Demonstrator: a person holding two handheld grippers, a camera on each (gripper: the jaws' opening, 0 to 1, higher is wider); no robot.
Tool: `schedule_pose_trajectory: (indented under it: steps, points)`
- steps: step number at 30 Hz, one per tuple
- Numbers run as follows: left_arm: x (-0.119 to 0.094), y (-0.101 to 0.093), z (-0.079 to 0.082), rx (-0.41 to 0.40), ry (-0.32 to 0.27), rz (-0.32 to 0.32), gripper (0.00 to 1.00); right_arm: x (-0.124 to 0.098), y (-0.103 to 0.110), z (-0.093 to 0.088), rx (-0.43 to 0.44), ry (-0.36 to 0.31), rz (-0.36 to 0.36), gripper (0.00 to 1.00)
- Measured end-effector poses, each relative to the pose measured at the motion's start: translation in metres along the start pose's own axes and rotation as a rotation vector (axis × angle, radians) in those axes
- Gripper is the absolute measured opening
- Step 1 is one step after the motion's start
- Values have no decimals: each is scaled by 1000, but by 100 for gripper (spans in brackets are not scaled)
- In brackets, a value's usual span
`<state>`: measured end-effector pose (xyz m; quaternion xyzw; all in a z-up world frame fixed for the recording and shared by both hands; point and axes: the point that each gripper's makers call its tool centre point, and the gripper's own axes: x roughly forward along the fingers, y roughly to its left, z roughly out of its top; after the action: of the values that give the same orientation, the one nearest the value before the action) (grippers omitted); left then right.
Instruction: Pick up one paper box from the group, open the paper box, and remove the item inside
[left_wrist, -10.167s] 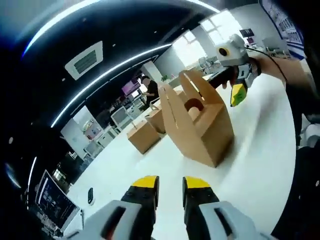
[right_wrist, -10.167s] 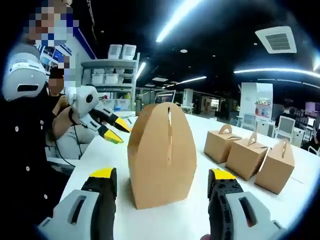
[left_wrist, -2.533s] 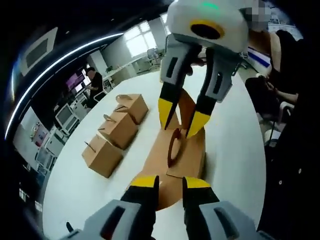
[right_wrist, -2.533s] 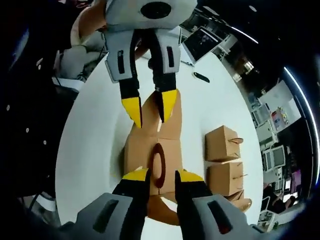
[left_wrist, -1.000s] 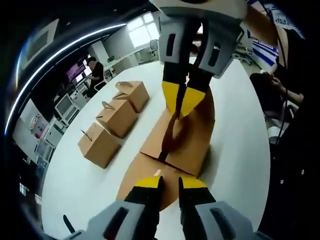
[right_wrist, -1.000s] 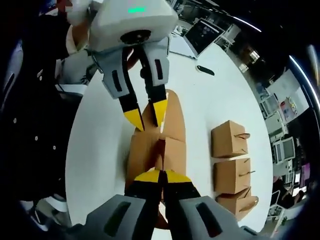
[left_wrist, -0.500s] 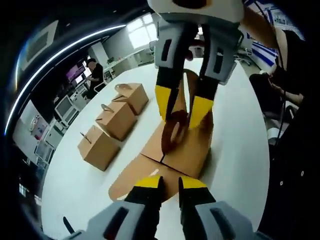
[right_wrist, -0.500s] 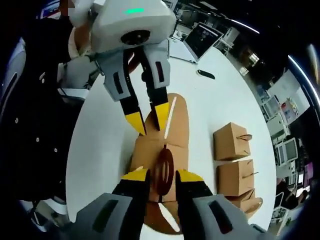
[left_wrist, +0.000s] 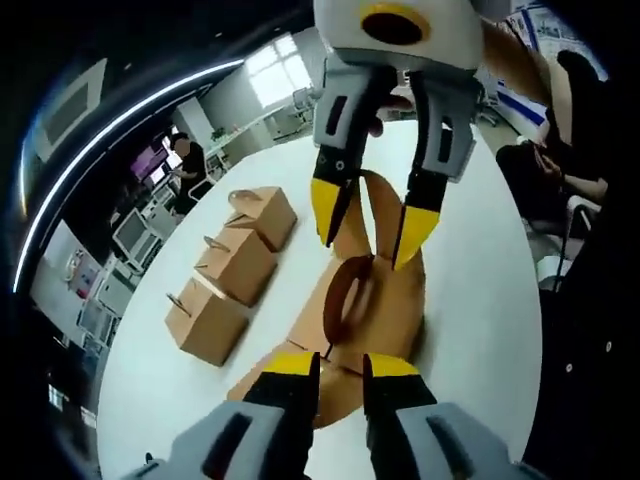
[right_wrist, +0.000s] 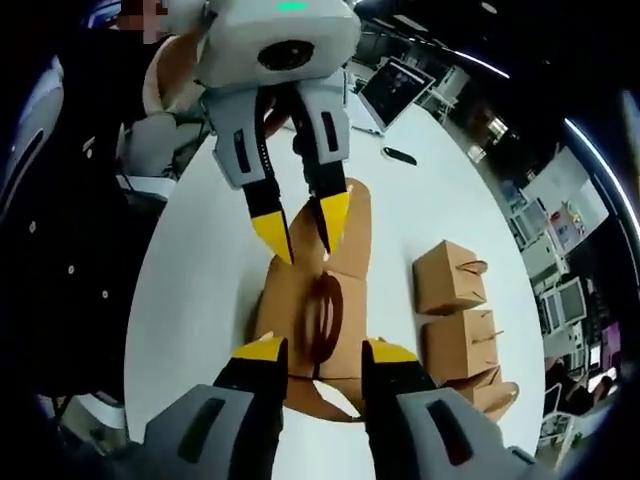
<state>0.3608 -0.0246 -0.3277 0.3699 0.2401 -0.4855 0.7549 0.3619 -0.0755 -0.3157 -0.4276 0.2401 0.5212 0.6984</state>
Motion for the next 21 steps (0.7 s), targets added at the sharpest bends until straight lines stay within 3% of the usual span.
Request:
schedule_pose_trajectory:
  steps: [8,21]
  points:
    - [10,0,21,69,0,-7,20,-4,-11,-6,46,-19,-10,25]
    - [10,-11,29,139,-2,-25,17,-4,-12,-9,56,-24,-9,23]
